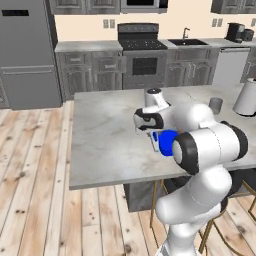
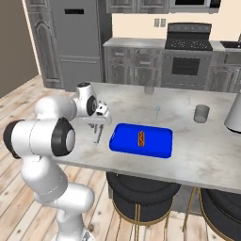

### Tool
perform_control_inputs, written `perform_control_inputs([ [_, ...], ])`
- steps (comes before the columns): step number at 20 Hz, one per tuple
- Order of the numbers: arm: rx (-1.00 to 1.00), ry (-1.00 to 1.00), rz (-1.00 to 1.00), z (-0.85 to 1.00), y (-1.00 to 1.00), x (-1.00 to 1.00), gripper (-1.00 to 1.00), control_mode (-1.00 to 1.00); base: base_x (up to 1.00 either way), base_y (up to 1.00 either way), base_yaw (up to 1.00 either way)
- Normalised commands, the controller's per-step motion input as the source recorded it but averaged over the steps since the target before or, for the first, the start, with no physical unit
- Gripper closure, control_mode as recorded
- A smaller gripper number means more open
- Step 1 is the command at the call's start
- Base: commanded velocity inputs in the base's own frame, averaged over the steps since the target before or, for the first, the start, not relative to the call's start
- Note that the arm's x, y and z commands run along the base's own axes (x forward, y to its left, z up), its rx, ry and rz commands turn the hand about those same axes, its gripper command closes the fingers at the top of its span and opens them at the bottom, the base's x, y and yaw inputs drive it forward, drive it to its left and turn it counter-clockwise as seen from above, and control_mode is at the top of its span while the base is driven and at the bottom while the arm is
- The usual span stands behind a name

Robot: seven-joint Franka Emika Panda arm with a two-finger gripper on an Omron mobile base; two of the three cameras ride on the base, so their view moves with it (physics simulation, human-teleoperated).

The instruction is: Take the tongs from the drawer on the right and place them on the dining counter next to the tray containing the hot dog.

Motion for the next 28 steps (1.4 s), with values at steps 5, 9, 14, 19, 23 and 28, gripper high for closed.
perform_control_inputs([
  [5,0.0,0.0,0.0,-0.27,0.0,0.31,1.0,-1.0,0.0,0.0,0.0],
  [9,0.0,0.0,0.0,-0.23,0.0,0.11,1.0,-1.0,0.0,0.0,0.0],
  [14,0.0,0.0,0.0,-0.22,0.0,0.04,1.0,-1.0,0.0,0.0,0.0],
  [19,0.01,0.0,0.0,-0.23,-0.01,0.05,1.0,-1.0,0.0,0.0,0.0],
  [23,0.01,0.0,0.0,-0.21,-0.03,0.11,1.0,-1.0,0.0,0.0,0.0],
  [28,0.01,0.0,0.0,-0.18,-0.03,0.15,1.0,-1.0,0.0,0.0,0.0],
])
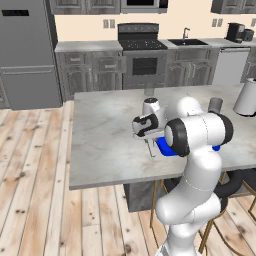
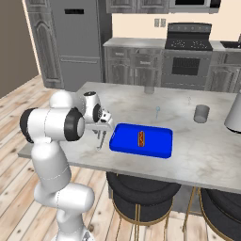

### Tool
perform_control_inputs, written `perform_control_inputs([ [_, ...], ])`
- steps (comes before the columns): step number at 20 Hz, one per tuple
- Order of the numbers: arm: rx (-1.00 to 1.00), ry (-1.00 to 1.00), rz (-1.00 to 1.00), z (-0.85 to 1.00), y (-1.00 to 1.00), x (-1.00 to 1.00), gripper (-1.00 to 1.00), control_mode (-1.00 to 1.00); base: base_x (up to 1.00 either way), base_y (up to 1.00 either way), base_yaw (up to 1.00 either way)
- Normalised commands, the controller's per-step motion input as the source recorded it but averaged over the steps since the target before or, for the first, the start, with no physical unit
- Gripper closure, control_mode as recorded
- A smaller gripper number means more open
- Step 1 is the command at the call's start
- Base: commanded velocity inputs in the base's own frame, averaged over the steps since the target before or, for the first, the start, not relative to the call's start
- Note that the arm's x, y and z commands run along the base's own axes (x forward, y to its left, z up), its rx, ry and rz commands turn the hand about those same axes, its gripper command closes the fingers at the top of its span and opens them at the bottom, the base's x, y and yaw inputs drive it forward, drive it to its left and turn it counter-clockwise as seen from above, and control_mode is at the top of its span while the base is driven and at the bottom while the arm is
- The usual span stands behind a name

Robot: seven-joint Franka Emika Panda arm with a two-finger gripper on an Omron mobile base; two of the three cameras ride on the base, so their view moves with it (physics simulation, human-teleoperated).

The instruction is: Take the tongs from the drawer on the right and place them on the dining counter next to the tray containing the hot dog.

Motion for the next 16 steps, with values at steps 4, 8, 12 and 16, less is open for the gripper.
perform_control_inputs([
  [4,0.01,0.0,0.0,-0.21,-0.01,0.18,1.0,-1.0,0.0,0.0,0.0],
  [8,0.01,0.0,0.0,-0.23,0.0,0.16,1.0,-1.0,0.0,0.0,0.0],
  [12,0.01,0.0,0.0,-0.24,-0.02,0.09,1.0,-1.0,0.0,0.0,0.0],
  [16,0.01,0.0,0.0,-0.22,-0.03,0.07,-1.0,-1.0,0.0,0.0,0.0],
])
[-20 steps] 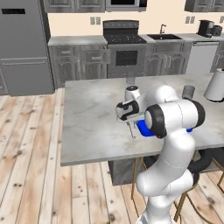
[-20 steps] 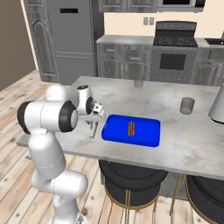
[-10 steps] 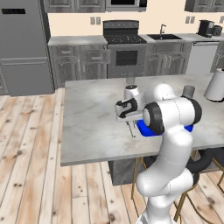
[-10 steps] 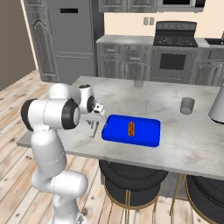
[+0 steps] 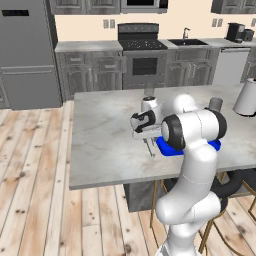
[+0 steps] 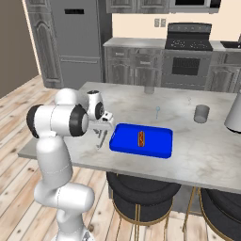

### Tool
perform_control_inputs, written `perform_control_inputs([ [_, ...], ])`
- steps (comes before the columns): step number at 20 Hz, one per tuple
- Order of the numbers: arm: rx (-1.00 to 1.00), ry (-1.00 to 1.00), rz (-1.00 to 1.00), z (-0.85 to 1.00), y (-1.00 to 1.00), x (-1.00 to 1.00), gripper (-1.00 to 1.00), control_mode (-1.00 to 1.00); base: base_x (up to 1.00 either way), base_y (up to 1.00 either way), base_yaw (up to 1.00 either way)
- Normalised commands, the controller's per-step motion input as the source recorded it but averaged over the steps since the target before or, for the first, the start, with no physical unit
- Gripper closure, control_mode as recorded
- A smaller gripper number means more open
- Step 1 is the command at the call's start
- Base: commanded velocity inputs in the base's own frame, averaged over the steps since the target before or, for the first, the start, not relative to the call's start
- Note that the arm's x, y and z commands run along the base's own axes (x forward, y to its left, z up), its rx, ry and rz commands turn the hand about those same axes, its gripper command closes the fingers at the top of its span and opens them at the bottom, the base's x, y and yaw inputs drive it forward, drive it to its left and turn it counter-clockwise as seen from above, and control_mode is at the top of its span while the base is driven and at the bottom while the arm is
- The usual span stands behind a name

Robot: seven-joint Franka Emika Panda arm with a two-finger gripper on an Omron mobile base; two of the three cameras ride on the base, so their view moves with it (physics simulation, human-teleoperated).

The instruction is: Take the tongs from the drawer on the right and place them on the dining counter next to the tray containing the hot dog.

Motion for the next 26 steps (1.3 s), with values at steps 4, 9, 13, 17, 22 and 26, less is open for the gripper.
perform_control_inputs([
  [4,0.0,-0.03,0.0,-0.1,-0.03,0.01,-1.0,-1.0,0.0,0.0,0.0],
  [9,0.0,-0.12,0.0,0.0,-0.06,0.0,-1.0,-1.0,0.0,0.0,0.0],
  [13,0.0,-0.11,0.0,0.15,-0.12,-0.01,-1.0,-1.0,0.0,0.0,0.0],
  [17,0.0,-0.11,0.0,0.39,-0.06,-0.19,-1.0,-1.0,0.0,0.0,0.0],
  [22,0.04,-0.12,0.0,0.55,0.0,-0.41,-1.0,-1.0,0.0,0.0,0.0],
  [26,0.09,-0.04,0.0,0.75,0.0,-0.24,-1.0,-1.0,0.0,0.0,0.0],
])
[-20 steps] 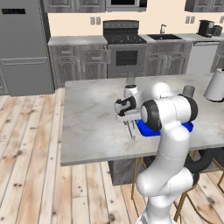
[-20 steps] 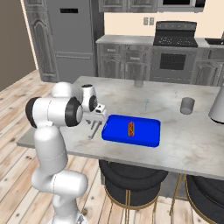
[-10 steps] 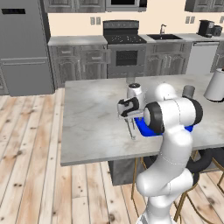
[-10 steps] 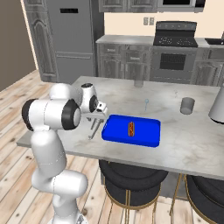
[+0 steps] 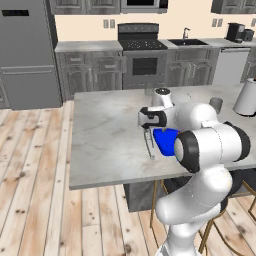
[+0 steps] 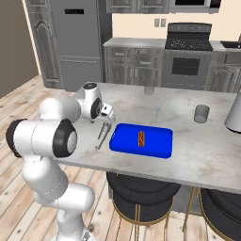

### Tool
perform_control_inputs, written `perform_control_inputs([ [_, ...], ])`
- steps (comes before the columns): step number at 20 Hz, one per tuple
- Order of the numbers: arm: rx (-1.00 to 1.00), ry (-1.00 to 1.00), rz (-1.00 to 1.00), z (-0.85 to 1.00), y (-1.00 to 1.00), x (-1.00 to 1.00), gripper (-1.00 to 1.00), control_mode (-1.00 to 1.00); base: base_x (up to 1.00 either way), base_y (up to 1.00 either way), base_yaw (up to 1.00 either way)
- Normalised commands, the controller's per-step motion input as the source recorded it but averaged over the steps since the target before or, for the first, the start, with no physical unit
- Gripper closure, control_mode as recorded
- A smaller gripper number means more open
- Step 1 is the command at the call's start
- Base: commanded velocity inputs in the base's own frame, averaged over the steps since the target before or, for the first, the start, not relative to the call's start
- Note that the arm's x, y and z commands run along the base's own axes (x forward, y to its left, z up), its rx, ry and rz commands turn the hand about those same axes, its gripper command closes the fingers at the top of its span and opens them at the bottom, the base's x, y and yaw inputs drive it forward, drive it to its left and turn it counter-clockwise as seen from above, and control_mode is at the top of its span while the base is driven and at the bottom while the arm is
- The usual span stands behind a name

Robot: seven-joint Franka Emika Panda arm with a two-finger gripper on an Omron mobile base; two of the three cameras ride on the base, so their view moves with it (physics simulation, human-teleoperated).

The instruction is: Take the tongs from the drawer on the right and place them on the dining counter next to the tray containing the hot dog.

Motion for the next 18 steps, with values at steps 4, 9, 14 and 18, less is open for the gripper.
perform_control_inputs([
  [4,0.08,-0.17,0.0,0.59,0.0,-0.42,-1.0,-1.0,0.0,0.0,0.0],
  [9,0.09,-0.2,0.0,0.56,0.0,-0.51,-1.0,-1.0,0.0,0.0,0.0],
  [14,0.05,-0.11,0.0,0.67,0.0,-0.5,-1.0,-1.0,0.0,0.0,0.0],
  [18,0.01,-0.08,0.0,0.74,0.0,-0.56,-1.0,-1.0,0.0,0.0,0.0],
])
